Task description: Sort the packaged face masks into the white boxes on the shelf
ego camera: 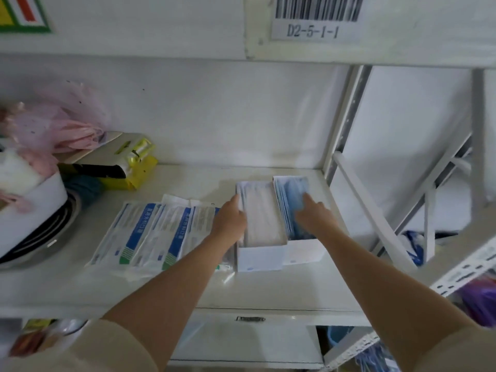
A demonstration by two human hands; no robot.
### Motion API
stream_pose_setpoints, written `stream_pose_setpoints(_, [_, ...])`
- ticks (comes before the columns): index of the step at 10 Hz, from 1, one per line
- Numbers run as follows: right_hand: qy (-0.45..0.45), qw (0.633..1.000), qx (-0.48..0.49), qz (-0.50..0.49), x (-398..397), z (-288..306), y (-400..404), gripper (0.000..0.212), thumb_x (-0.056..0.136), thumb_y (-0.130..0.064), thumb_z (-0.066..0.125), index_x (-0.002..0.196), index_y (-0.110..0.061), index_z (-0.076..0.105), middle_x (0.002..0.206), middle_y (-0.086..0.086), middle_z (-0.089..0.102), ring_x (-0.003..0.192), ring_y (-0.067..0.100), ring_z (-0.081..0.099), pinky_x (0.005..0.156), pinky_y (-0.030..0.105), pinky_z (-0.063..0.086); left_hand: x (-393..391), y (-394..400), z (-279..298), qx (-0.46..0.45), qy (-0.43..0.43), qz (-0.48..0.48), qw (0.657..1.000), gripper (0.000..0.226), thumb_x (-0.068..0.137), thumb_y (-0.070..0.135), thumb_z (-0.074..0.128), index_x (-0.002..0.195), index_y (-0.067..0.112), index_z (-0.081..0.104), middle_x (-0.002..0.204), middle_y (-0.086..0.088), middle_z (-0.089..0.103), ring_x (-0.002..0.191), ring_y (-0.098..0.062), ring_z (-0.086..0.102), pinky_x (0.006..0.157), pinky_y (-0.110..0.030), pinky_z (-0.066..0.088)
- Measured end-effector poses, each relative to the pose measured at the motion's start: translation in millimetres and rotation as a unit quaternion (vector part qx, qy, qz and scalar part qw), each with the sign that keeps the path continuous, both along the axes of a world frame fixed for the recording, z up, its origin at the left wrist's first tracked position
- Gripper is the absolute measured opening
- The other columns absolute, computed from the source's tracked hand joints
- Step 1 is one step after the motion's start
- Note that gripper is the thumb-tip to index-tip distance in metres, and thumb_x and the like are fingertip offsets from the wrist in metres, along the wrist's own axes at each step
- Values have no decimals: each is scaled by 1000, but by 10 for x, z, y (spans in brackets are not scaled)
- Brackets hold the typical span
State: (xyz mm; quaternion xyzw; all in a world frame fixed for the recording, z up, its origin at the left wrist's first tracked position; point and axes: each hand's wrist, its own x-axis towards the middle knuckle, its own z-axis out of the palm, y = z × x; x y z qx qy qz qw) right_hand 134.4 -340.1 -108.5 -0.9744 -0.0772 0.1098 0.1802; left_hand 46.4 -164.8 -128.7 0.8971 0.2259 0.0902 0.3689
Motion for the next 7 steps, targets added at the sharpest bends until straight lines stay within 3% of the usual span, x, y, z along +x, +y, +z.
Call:
stream_pose_setpoints(1, [-1,1000,20,1,-100,-59,106,63,91,-17,38,148,-28,13,122,15,52,107,34,53,89,45,48,10,133,-4,6,15,25,1000,55,97,8,28,151,20,25,153,-8,35,138,-28,36,108,-36,32])
stream_pose_setpoints(2, [4,999,17,-30,-177,-54,225,62,89,-20,39,146,-27,15,134,14,42,120,35,43,96,47,39,-24,208,-30,-6,17,23,1000,54,97,9,29,150,20,27,153,-7,35,138,-28,37,107,-36,33])
stream_pose_setpoints(3, [-84,996,-29,-29,-216,47,397,59,90,-26,39,146,-22,20,153,12,19,142,32,13,113,48,20,-28,242,43,12,6,16,1000,50,95,14,33,145,13,35,145,-13,44,128,-31,45,99,-38,39])
stream_pose_setpoints(4, [-118,992,12,42,-222,203,660,47,91,-29,37,136,-15,37,145,12,34,137,30,21,107,43,26,10,346,220,39,-9,-2,999,50,93,17,39,143,13,37,140,-15,46,122,-32,50,91,-35,41])
stream_pose_setpoints(5, [-84,994,32,58,-282,370,933,40,91,-32,37,125,-12,46,133,13,44,127,33,33,97,44,34,7,476,432,37,-19,-23,999,48,93,20,43,140,15,40,139,-13,46,118,-30,52,86,-31,40])
stream_pose_setpoints(7, [-97,992,47,63,-527,436,1422,39,94,-32,35,124,-10,47,130,15,47,123,35,37,97,47,38,-148,832,550,62,-15,-17,998,45,92,23,45,136,17,43,138,-8,48,120,-25,51,85,-30,40])
